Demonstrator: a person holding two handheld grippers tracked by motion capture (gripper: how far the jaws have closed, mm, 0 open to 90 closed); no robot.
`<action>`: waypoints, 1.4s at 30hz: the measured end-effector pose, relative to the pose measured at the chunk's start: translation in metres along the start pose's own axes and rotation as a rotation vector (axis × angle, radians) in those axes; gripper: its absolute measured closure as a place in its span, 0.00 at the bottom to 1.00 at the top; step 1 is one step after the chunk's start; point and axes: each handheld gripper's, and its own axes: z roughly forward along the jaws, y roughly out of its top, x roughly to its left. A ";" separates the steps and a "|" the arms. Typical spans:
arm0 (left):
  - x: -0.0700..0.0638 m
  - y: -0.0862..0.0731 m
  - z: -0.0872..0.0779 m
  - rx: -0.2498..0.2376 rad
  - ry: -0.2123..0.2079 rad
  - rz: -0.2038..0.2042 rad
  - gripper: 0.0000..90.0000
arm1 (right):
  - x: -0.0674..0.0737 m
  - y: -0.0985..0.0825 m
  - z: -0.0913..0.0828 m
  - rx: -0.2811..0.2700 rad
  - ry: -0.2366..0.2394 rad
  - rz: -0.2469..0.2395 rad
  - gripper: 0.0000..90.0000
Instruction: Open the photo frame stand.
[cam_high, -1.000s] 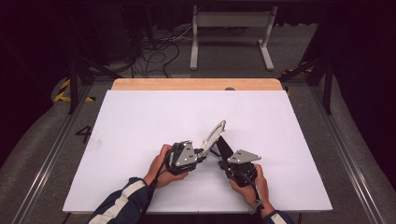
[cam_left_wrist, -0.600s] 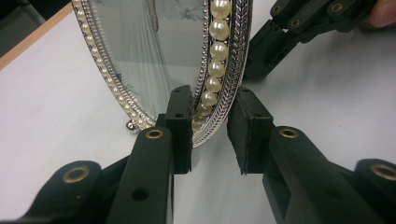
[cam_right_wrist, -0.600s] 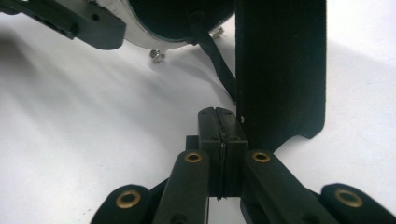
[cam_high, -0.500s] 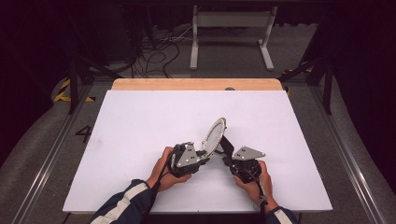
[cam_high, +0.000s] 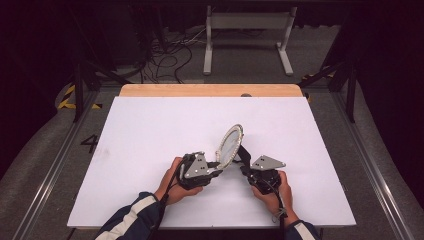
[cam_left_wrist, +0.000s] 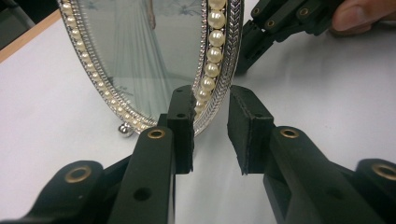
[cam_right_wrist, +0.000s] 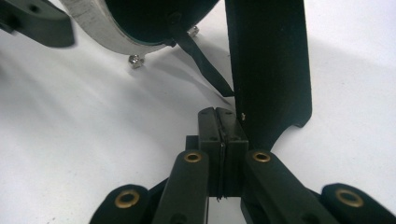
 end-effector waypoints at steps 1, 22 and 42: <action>0.001 -0.001 -0.003 -0.002 0.000 -0.002 0.78 | 0.000 0.000 0.000 0.000 -0.001 0.001 1.00; 0.000 -0.060 -0.079 0.103 0.185 -0.182 0.26 | 0.036 0.016 -0.010 -0.094 0.030 0.037 0.60; -0.016 -0.088 -0.119 0.108 0.224 -0.233 0.19 | 0.042 0.037 0.018 -0.144 0.019 0.143 0.46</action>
